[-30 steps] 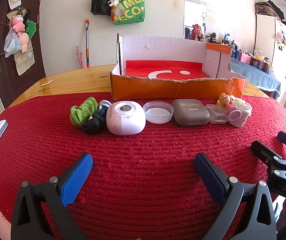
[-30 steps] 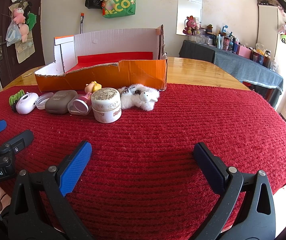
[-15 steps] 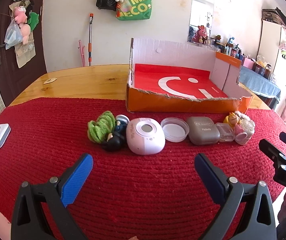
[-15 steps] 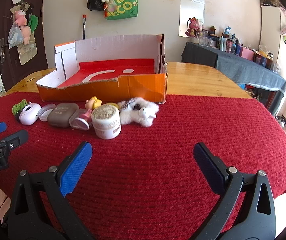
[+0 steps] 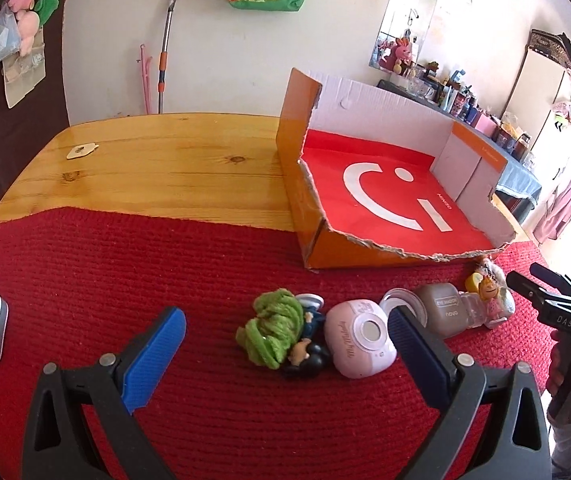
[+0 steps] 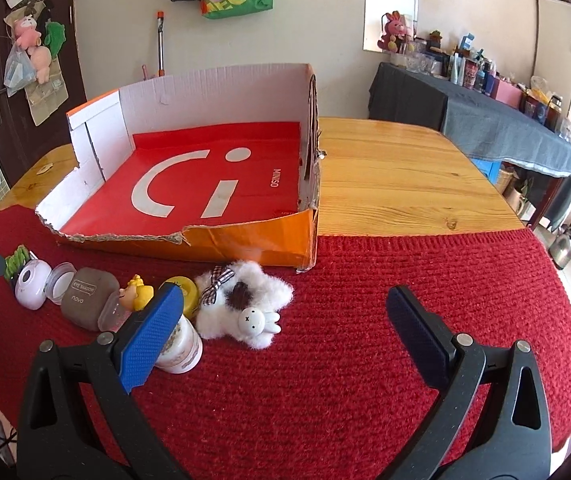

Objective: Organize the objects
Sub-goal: 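Reach the left tool to the green plush while the right tool reaches the white bunny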

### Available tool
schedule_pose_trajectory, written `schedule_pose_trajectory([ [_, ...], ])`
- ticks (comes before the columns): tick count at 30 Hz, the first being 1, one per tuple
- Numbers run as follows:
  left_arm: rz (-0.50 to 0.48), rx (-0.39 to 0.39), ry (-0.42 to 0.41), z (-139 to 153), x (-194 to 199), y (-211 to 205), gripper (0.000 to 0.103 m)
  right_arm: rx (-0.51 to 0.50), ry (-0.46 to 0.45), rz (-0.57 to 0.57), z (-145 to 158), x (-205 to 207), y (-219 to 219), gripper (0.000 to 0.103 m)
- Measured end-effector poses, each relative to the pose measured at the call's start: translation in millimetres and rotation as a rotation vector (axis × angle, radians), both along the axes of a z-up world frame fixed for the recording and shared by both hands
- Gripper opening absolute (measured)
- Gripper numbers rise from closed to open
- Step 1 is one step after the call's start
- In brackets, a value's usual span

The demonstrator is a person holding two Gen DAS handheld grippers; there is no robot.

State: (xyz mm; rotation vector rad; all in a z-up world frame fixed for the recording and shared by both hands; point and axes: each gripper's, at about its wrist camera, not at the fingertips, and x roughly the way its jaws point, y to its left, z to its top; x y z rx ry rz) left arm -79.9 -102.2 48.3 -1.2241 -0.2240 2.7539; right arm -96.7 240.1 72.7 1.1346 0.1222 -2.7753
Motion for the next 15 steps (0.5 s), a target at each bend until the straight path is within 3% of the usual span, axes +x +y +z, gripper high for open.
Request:
schedule_pose_trajectory([
  [6,-0.086,-0.022,-0.075,-3.7,-14.7,-12.8,0.101,-0.029,-0.149,0.069,-6.1,-21.3,4.5,0.103],
  [9,-0.132,-0.028,-0.104,-5.7,-19.3,-16.5,0.094,-0.054,-0.231,0.088,-10.3,-31.5,8.3,0.103],
  [15,-0.176,-0.073,-0.170,-17.0,-26.0,-18.6,0.094,-0.030,-0.308,0.122,-19.7,-41.1,4.6,0.103],
])
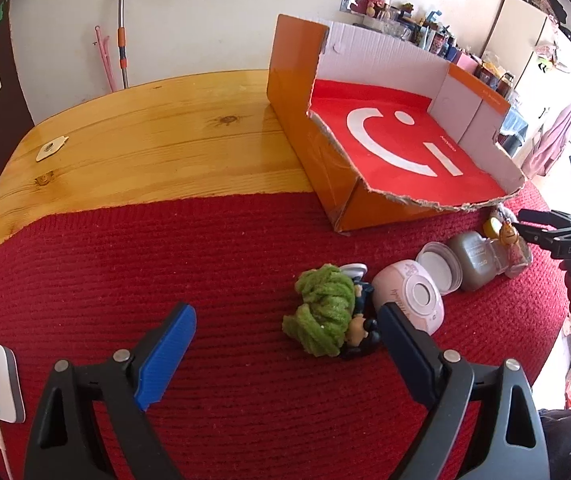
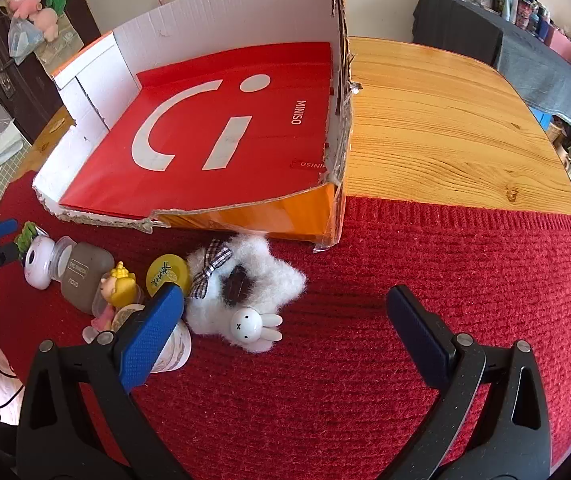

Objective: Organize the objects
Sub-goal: 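Reach the left tool to the green plush while the right tool reaches the white bunny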

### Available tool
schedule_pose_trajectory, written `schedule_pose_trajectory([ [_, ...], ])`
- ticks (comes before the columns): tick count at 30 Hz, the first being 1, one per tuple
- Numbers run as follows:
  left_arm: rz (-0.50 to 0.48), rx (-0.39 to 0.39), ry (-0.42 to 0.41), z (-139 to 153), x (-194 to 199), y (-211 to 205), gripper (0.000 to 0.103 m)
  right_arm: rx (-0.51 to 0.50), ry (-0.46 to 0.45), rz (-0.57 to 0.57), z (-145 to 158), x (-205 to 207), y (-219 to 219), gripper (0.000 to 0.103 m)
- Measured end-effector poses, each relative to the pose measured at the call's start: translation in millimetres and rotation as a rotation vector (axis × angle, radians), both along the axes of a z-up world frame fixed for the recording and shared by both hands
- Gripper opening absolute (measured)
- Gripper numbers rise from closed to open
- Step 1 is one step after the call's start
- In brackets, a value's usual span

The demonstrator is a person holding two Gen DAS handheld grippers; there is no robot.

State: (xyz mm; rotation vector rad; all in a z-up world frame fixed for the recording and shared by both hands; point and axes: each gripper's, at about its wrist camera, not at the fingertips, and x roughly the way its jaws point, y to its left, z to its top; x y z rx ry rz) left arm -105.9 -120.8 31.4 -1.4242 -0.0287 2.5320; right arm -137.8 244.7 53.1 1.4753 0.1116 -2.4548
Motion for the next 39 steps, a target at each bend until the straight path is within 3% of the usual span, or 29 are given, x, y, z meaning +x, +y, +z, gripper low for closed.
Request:
schedule_pose_trajectory([
  [5,-0.023,0.002,-0.016,-1.0,-0.1,-1.6,0.094,0.009,-0.010,-0.003,0.1,-1.8,2.8,0.103],
  [10,-0.041,-0.059,-0.003,3.4,3.9,-7.7,0.094,-0.014,-0.024,0.016,1.0,-1.6,7.2,0.103],
  [14,-0.054,-0.037,-0.022,-0.4,0.9,-10.2,0.098,-0.001,-0.017,0.015,1.2,-2.3,6.3,0.103],
  [23,-0.067,-0.084,0.019,0.7,-4.0,-12.0,0.102,0.029,0.004,0.028,2.4,-5.2,3.3,0.103],
  [25,-0.054,-0.128,0.029,1.0,-6.0,-15.3,0.101,0.059,0.010,0.039,0.9,-4.7,3.2,0.103],
  [30,-0.072,-0.071,0.014,-2.7,-10.1,-18.7,0.099,0.061,0.013,0.037,-0.9,-5.9,3.3,0.103],
  [34,-0.101,-0.103,0.009,-11.5,-14.2,-6.1,0.089,0.065,0.025,0.035,-2.4,-7.0,-1.2,0.103],
  [39,-0.108,-0.109,0.018,-13.0,-16.5,1.1,0.086,0.071,0.063,0.038,-5.3,-4.6,-3.8,0.103],
])
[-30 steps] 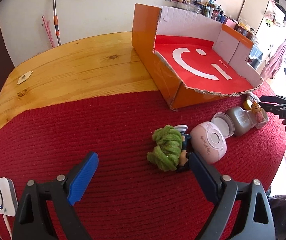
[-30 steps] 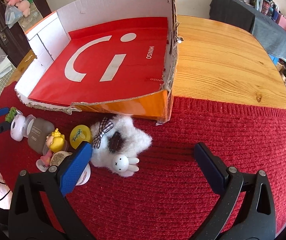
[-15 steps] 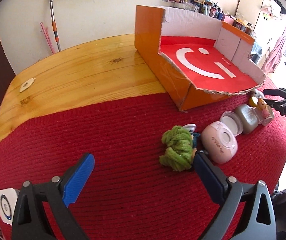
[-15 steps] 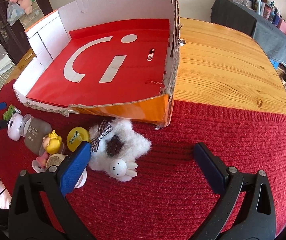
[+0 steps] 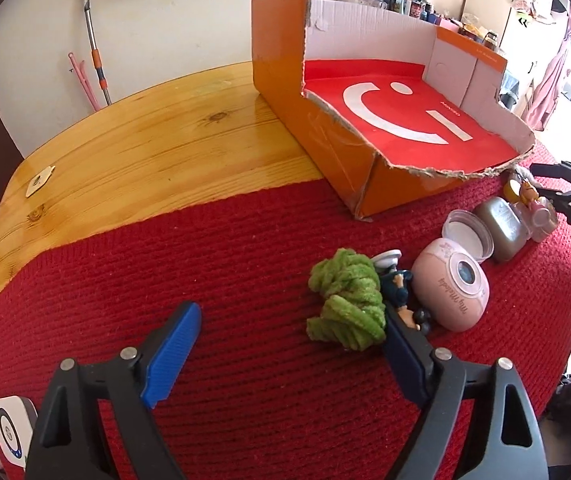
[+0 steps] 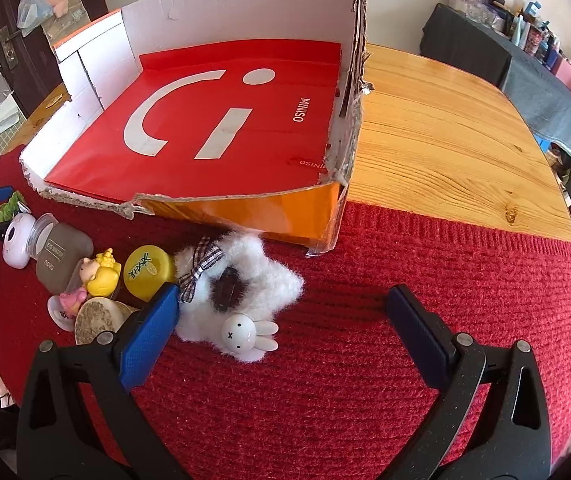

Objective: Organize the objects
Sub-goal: 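Reach the left tool to the green plush while the right tool reaches the white bunny, then close the left tool on the green plush while the right tool grasps the white bunny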

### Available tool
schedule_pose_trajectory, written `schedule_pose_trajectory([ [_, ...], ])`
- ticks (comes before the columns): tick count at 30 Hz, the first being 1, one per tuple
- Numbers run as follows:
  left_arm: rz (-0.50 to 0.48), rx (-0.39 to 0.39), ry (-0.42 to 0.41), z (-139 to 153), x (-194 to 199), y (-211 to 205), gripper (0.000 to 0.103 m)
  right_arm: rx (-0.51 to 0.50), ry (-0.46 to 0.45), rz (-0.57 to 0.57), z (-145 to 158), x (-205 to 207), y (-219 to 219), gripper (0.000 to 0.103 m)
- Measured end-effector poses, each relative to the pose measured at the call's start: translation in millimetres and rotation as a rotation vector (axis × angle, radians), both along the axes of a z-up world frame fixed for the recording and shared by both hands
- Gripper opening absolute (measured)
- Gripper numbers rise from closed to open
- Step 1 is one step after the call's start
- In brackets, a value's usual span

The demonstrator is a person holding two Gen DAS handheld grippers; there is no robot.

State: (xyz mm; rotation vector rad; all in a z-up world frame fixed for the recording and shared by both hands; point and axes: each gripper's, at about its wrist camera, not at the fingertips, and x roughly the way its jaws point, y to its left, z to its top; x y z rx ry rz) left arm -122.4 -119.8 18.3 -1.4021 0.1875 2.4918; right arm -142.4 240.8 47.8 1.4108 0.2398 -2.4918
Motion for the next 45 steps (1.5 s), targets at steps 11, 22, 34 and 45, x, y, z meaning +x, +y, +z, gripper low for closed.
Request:
schedule_pose_trajectory([
  [11,-0.066,0.028,0.062,4.2,13.0,13.5,0.038,-0.028,0.104,0.046,2.7,19.9,-7.9,0.074],
  [22,-0.023,0.051,0.138,14.3,34.8,18.0,0.029,-0.105,0.131,0.058,11.0,39.8,-2.9,0.051],
  [34,0.019,0.050,0.226,40.5,47.8,22.7,0.029,-0.150,0.196,0.042,39.4,53.9,6.2,0.051],
  [45,-0.012,0.111,0.322,79.6,39.8,37.7,0.029,-0.184,0.268,0.067,70.0,53.0,-0.4,0.051],
])
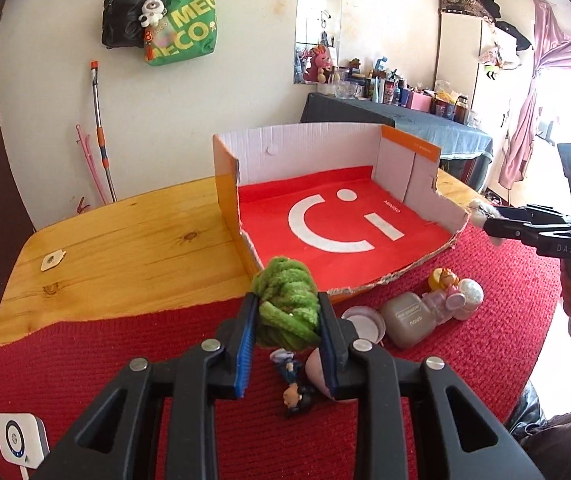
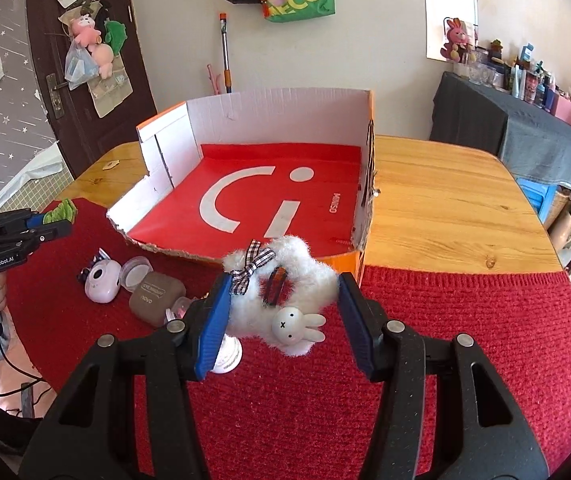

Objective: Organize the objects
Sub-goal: 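Close the left tool on the green plush while the right tool grasps the white bunny, then lower the green plush into the box while the right tool lowers the bunny beside it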

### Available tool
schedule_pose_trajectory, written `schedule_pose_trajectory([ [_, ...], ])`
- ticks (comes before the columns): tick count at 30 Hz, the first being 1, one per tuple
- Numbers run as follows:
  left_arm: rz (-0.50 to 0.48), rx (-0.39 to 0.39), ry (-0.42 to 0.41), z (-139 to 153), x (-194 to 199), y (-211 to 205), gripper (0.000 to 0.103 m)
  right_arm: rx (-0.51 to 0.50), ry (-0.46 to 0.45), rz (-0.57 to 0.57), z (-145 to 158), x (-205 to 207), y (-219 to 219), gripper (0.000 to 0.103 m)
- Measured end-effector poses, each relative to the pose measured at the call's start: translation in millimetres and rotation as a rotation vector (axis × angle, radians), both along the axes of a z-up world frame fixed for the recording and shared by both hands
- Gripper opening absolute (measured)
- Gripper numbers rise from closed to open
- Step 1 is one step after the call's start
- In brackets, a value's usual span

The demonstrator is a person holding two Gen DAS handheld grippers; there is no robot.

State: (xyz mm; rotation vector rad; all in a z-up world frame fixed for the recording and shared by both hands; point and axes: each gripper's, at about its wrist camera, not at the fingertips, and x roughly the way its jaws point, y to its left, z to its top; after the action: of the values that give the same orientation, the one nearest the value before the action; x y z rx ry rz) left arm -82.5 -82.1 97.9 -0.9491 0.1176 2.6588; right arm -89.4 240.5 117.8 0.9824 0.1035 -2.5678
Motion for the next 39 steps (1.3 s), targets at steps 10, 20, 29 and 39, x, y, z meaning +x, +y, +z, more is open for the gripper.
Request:
schedule_pose_trajectory([
  [10,-0.092,-0.029,-0.083,5.7,-59.1,40.3,0.029,0.058,-0.027,0.048,9.1,-51.0,-22.5,0.051],
  [20,-0.148,-0.161,-0.243,-29.6,-105.1,69.7,0.029,0.170,-0.173,0.099,-21.3,-102.7,-37.0,0.051],
  [29,-0.190,-0.235,-0.328,-57.3,-124.0,83.2,0.029,0.257,-0.245,0.149,-36.2,-120.5,-46.1,0.051],
  [39,-0.217,-0.254,-0.333,-56.2,-125.5,83.1,0.030,0.350,-0.278,0.206,-48.1,-122.0,-59.0,0.051],
])
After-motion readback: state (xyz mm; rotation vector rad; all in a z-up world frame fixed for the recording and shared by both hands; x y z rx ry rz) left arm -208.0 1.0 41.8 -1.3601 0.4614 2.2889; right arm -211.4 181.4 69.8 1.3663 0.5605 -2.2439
